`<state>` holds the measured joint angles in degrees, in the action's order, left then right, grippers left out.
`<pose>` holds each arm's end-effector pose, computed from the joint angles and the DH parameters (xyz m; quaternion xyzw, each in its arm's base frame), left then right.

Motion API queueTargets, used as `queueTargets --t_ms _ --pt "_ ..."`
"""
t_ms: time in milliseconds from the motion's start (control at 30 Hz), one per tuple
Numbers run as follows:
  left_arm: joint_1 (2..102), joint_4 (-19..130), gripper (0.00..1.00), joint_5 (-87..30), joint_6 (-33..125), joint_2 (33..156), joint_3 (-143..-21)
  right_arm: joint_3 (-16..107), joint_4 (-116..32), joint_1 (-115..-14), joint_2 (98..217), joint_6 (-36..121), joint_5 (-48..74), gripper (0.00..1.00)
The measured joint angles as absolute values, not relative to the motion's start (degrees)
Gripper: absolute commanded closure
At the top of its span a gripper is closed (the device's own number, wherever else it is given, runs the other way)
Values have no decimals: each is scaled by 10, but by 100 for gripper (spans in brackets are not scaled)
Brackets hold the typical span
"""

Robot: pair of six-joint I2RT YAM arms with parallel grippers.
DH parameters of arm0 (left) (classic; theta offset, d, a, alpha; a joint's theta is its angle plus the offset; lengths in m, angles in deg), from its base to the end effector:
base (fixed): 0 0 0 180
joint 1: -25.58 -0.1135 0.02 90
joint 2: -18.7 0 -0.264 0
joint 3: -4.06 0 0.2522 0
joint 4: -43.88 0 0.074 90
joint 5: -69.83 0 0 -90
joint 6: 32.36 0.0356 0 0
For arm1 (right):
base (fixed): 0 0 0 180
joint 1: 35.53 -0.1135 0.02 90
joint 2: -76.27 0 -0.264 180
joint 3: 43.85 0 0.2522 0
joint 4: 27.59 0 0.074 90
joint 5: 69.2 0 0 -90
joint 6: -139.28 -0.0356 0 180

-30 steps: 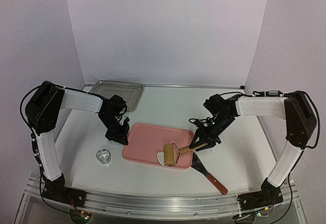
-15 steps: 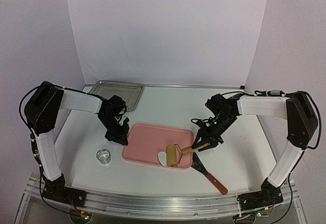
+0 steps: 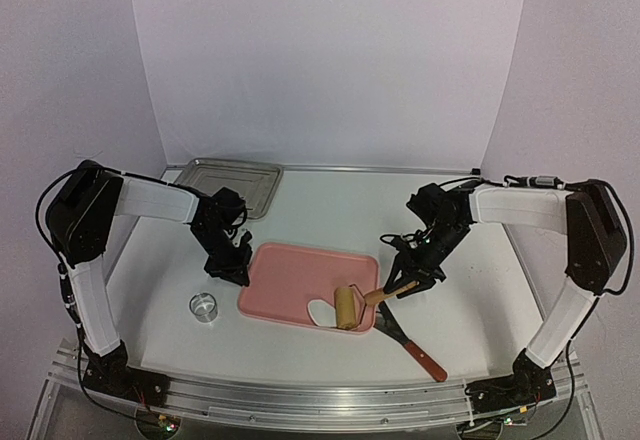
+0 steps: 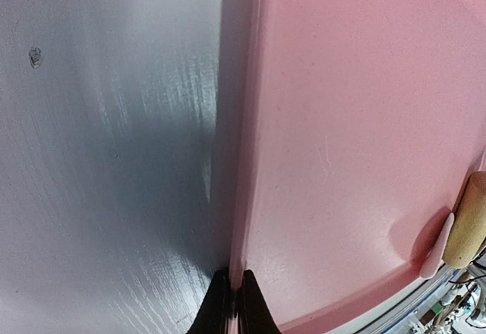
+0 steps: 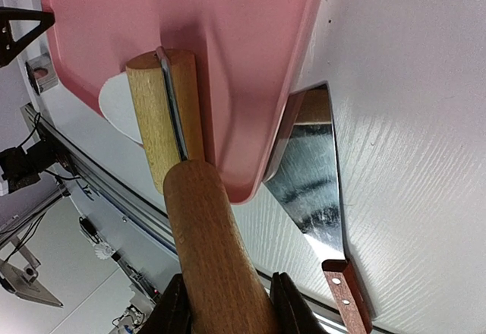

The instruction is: Roll out the dumpling wrappers from the dough

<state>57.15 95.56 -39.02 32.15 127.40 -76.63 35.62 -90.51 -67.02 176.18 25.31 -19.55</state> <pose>0.2893 -0.1912 0.1392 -0.0668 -0.9803 0.1856 0.0000 0.2552 0.1834 0.1850 0.0814 -0.9337 -0.3301 0.1121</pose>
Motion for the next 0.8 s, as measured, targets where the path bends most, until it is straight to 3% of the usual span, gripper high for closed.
queueTargets --t_ms 267,667,800 --pt "572 955 100 -390 321 1272 -764 391 -943 -674 1770 257 -177 100" --pt "567 986 100 -369 330 1287 -832 585 -1100 -683 1834 257 -75 100" --pt "561 997 91 -359 337 1316 -895 630 -1106 -681 1852 250 -69 100"
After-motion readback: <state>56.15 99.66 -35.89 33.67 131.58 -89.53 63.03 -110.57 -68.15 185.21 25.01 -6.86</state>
